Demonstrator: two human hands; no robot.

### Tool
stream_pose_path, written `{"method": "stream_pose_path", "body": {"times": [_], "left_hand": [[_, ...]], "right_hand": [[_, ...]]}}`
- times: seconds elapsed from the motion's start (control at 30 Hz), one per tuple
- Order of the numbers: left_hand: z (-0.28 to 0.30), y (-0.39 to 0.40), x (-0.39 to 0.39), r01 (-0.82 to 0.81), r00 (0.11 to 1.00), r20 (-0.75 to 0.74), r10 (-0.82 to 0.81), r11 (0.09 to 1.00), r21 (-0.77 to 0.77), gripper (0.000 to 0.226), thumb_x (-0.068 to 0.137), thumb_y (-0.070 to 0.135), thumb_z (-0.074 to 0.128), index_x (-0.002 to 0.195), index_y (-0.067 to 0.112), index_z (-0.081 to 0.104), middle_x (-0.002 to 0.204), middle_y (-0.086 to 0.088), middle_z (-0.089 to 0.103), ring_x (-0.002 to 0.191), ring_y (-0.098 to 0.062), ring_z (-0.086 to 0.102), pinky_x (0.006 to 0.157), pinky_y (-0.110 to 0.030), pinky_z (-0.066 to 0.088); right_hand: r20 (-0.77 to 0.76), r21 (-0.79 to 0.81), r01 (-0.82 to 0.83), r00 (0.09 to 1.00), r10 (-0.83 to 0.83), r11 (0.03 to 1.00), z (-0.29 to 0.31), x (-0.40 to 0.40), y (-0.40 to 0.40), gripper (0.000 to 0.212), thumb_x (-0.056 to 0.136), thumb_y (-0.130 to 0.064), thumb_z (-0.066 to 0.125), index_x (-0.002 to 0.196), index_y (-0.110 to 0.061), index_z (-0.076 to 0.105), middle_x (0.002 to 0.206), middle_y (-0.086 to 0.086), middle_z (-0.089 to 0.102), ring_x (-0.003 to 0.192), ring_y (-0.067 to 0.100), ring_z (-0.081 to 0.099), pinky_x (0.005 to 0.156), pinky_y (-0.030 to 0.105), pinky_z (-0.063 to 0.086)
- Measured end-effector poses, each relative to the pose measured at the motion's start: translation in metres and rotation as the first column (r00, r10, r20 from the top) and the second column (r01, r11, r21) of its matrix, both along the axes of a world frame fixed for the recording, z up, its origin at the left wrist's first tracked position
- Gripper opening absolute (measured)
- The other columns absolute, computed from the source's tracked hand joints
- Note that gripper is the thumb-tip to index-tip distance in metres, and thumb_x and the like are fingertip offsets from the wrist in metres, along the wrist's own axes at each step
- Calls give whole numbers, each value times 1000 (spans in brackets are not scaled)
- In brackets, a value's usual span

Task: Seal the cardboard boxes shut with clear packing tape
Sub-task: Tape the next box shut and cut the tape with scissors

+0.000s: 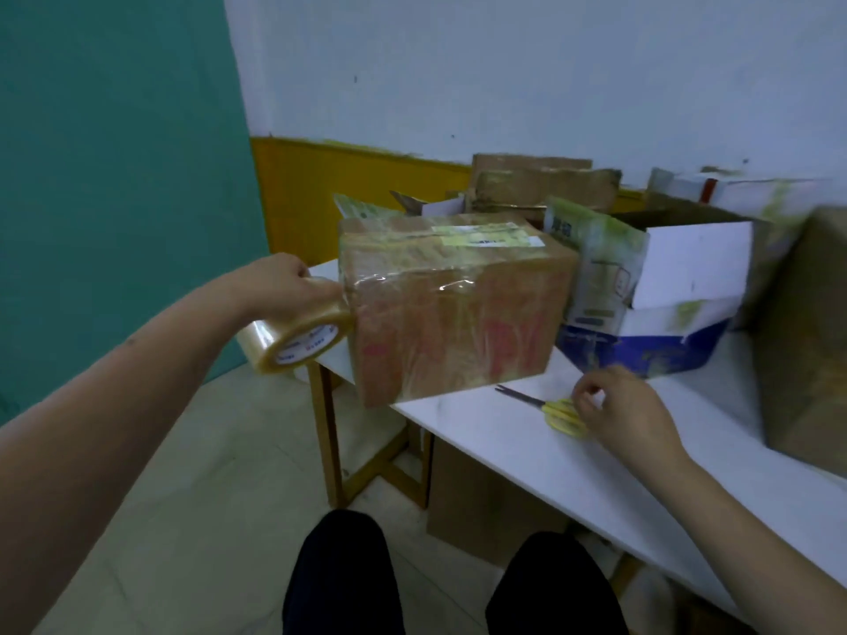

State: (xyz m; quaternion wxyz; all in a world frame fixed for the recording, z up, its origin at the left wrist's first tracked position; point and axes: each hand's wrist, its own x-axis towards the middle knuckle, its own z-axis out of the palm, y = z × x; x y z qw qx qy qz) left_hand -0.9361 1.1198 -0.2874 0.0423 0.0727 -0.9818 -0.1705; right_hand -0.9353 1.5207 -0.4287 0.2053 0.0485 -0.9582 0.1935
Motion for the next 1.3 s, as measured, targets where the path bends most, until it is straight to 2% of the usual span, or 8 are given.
{"method": "stream_pose_path", "body": {"times": [0.1,0.47,0.63,0.8,0.93,1.07,1.17,1.3], "left_hand": [[-2,-2,2,15,1000,-21,-15,1000,16,52,92,64,55,97,12,64,86,-2,61,74,-14,56,59,-29,40],[4,16,38,127,991,13,-134,964,234,52,92,55,62,105,5,65,99,-11,67,83,-23,63,71,-37,49],[5,43,65,206,955,85,-285,839,503,24,102,27,57,88,9,65,70,-2,73,56,-10,68,51,-20,50],[-6,80,76,276,897,101,-430,723,633,35,97,41,64,96,6,67,97,-10,75,90,-28,71,82,-34,53],[-15,106,83,237,914,118,-387,748,620,55,86,58,70,106,7,71,96,-14,74,90,-25,68,79,-36,51],[-17,102,83,140,933,110,-342,627,767,44,89,39,70,119,5,67,101,-17,77,94,-27,76,97,-42,56],[-16,107,83,110,945,102,-311,597,795,55,86,33,74,129,3,56,106,-20,75,91,-30,76,80,-38,61],[-8,123,84,91,915,144,-377,541,836,26,96,16,62,114,-3,65,93,-24,75,75,-33,74,72,-43,64]], "right_hand": [[191,63,-16,982,4,998,-16,0,15,8,83,-20,71,86,-12,70,87,8,64,78,24,61,68,31,44],[333,240,-59,943,-25,969,20,3,-3,33,83,-51,71,71,-21,64,71,-3,64,69,15,61,56,27,43],[238,-189,-115,958,159,975,71,61,-15,21,87,-39,72,82,-20,66,58,-3,69,49,3,63,52,20,45],[-95,-572,-339,932,350,747,136,56,-87,10,90,-29,71,99,-26,73,76,-9,69,52,0,64,46,12,44],[-150,-651,-438,875,460,620,151,5,-156,23,87,-40,73,88,-17,75,67,3,67,50,6,57,56,26,49],[-98,-521,-461,868,486,718,146,-28,-178,33,90,-41,70,89,-9,74,61,2,62,48,7,56,54,28,47],[-68,-505,-466,861,504,726,140,-38,-173,41,91,-43,68,93,-2,72,77,12,71,55,8,60,64,38,55],[-79,-500,-482,853,517,719,137,-38,-169,47,88,-51,67,87,-4,71,80,14,72,61,14,61,73,47,57]]}}
